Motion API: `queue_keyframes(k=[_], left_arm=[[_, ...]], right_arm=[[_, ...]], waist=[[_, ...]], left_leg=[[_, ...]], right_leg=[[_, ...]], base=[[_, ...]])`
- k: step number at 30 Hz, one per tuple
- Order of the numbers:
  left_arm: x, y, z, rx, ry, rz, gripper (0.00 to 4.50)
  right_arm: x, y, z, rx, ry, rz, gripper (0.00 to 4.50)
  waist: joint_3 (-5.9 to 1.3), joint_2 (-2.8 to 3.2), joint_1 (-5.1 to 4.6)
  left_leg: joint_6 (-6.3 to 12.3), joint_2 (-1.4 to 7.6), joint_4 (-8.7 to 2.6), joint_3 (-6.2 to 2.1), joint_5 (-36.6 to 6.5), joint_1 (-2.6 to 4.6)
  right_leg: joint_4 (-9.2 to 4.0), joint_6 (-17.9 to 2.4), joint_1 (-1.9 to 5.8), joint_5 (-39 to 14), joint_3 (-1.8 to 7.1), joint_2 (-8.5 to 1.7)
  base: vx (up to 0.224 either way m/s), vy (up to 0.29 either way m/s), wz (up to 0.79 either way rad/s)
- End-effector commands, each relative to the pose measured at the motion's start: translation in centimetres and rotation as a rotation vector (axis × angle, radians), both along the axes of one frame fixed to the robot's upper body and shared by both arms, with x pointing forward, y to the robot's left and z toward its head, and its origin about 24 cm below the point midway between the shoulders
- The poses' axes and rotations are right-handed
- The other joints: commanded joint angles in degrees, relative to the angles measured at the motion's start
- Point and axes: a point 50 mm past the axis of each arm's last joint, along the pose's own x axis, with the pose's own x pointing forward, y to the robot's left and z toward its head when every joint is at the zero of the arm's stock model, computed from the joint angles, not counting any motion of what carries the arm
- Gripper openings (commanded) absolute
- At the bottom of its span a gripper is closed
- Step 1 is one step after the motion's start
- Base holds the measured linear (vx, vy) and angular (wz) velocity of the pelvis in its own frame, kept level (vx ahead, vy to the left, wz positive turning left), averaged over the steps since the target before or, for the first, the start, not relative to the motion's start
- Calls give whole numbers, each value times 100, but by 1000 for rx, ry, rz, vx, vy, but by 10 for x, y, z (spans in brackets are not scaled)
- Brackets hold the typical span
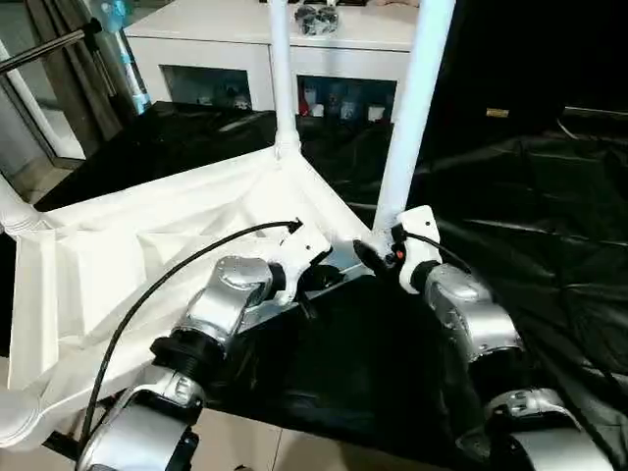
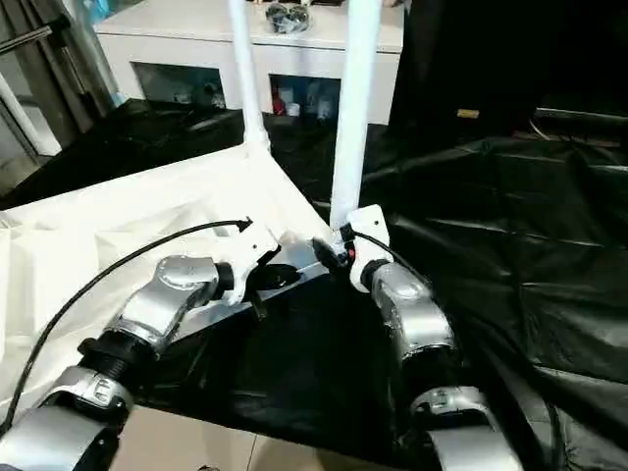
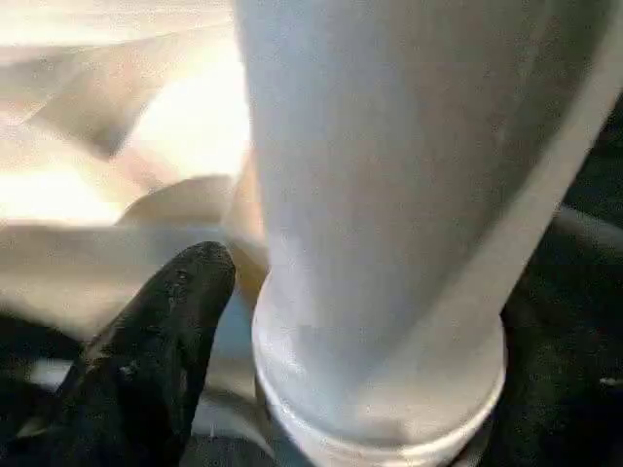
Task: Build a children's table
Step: Rotate leg to tighten
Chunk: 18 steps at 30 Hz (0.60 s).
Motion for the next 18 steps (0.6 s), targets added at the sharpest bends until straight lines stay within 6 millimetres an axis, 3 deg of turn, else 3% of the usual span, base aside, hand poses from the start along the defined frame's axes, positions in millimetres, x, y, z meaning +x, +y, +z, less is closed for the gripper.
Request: queue_keyframes(k=[1,3,5,8,11,15,18], left_arm=[[-4,-10,6,-10,-31,-99,0],[-11,-5,5,-28,-17,-182,0],[-14,-2,6,-33,-19,-225,0],[-22,7,7,-49,5,-316,0],[-24,20,6,-26,24,-343,0],[-25,24,7,-24,44,-361,0],[-26,29,8,2,47,-377,0]], right_arm=[[-17,34,-4,-14,10,293,380],[-25,26,0,-22,-2,406,380],[-27,22,2,-14,-4,444,380],[-34,14,8,-2,-5,537,380],[-43,7,9,0,29,653,380],[-50,3,8,-20,62,703,380],[-54,-1,7,-38,90,747,349]], waist=[[-330,15,12],[-346,-34,13],[-372,-26,31],[-385,-45,65],[-351,-28,113],[-329,-50,152],[-316,-62,161]], left_leg=[[154,192,-440,-118,-1684,39],[247,194,-412,-98,-1480,34],[435,195,-376,-82,-1131,-2],[681,215,-337,-55,-764,-3],[670,234,-365,-54,-1003,16],[413,249,-398,-63,-1269,46],[339,250,-413,-64,-1334,49]], right_leg=[[-453,-1205,246,-1361,214,-288],[-420,-1317,260,-958,211,-276],[-342,-1472,304,-438,207,-276],[-289,-1667,295,-46,190,-271],[-323,-1622,271,-445,188,-264],[-365,-1499,250,-1055,205,-285],[-379,-1413,239,-1217,221,-282]], base=[[0,0,0],[0,0,0],[0,0,0],[0,0,0],[0,0,0],[0,0,0],[0,0,0]])
